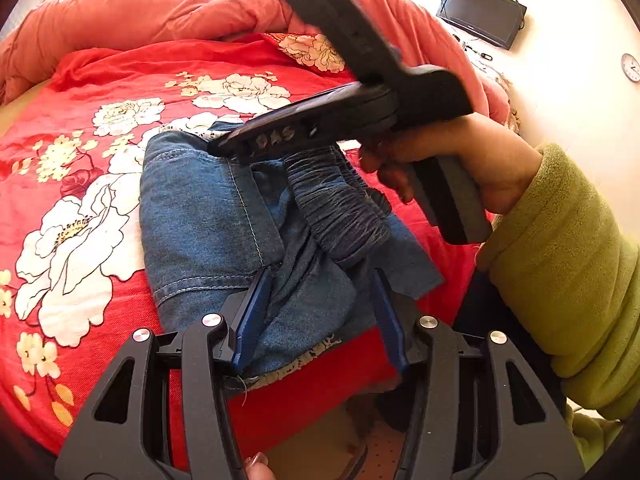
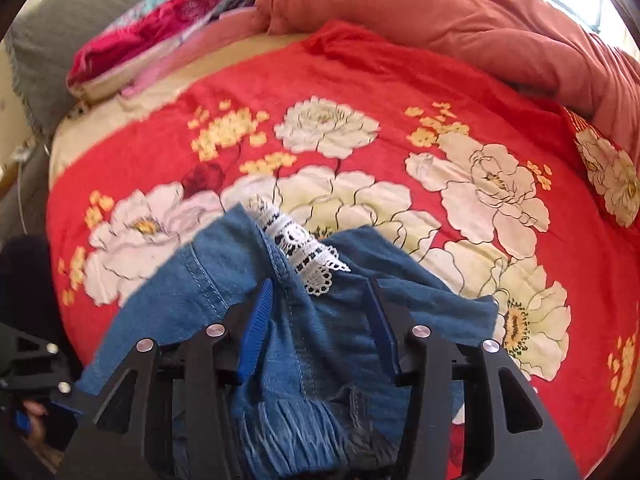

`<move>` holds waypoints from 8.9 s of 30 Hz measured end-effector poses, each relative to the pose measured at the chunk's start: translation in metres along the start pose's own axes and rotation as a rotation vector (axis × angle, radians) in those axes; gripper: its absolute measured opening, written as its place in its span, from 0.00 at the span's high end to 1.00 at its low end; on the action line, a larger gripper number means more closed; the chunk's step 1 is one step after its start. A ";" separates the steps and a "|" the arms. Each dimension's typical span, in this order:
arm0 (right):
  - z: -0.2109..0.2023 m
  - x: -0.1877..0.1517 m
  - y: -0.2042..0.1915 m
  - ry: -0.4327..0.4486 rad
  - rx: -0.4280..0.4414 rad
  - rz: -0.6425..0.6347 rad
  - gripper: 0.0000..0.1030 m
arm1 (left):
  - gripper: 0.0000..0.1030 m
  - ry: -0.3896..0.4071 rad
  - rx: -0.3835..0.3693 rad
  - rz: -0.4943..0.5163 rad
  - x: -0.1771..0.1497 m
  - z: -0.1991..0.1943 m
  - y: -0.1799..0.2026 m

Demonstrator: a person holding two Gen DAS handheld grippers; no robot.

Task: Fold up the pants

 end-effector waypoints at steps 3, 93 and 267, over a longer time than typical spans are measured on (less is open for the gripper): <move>-0.017 -0.001 0.004 0.060 0.010 0.039 0.46 | 0.58 0.003 0.001 -0.001 0.001 -0.001 0.000; -0.069 -0.044 0.052 0.297 0.251 0.380 0.63 | 0.64 0.034 0.112 -0.127 0.083 0.012 -0.058; -0.101 -0.122 0.003 0.296 -0.311 0.438 0.05 | 0.09 0.080 0.324 -0.197 0.016 -0.021 -0.052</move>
Point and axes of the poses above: each gripper's, at about its wrist camera, not at the fingertips, and z roughly the way its jaws point, y to its right, x to its top, the point moved 3 cm from there along z, roughly the way its jaws point, and after that the axes turned 3 degrees about -z, right-handed, at the moved point
